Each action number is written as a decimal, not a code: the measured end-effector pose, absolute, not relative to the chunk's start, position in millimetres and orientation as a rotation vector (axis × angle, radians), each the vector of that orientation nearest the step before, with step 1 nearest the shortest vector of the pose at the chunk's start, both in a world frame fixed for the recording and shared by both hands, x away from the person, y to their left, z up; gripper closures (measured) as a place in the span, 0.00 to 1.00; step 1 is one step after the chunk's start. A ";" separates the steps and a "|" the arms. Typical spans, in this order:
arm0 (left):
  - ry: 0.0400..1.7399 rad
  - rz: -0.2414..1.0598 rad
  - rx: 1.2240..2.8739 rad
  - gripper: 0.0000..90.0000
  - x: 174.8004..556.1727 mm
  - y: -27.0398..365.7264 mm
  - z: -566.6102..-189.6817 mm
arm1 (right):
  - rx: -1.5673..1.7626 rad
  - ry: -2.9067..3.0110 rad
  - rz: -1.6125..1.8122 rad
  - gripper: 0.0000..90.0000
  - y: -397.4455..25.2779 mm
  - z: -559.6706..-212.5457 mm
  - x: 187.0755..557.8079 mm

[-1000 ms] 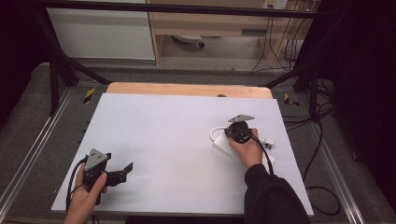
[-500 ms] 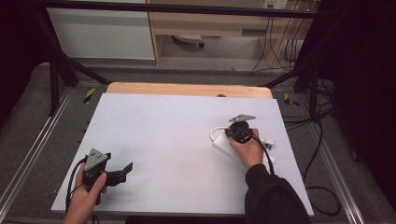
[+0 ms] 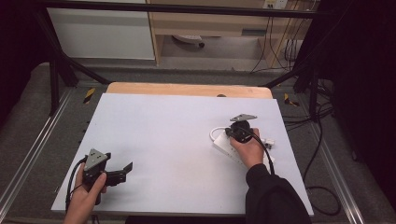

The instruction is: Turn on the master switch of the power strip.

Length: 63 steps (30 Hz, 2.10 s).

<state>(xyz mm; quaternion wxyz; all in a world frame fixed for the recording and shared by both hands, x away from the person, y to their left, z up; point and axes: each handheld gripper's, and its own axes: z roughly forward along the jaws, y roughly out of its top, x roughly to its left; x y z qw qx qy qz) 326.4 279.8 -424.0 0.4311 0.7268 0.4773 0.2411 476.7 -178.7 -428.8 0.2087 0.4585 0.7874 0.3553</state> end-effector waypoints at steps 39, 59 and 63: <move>1.191 0.601 1.813 0.08 326.5 280.1 -424.2 | 1.308 2.092 1.123 0.97 -191.7 -412.7 473.2; 1.193 0.600 1.812 0.08 326.3 280.3 -424.0 | 1.334 2.049 1.251 0.57 -197.5 -404.0 470.1; 1.193 0.600 1.812 0.08 326.3 280.3 -424.0 | 1.347 2.040 1.258 0.37 -198.4 -401.6 470.0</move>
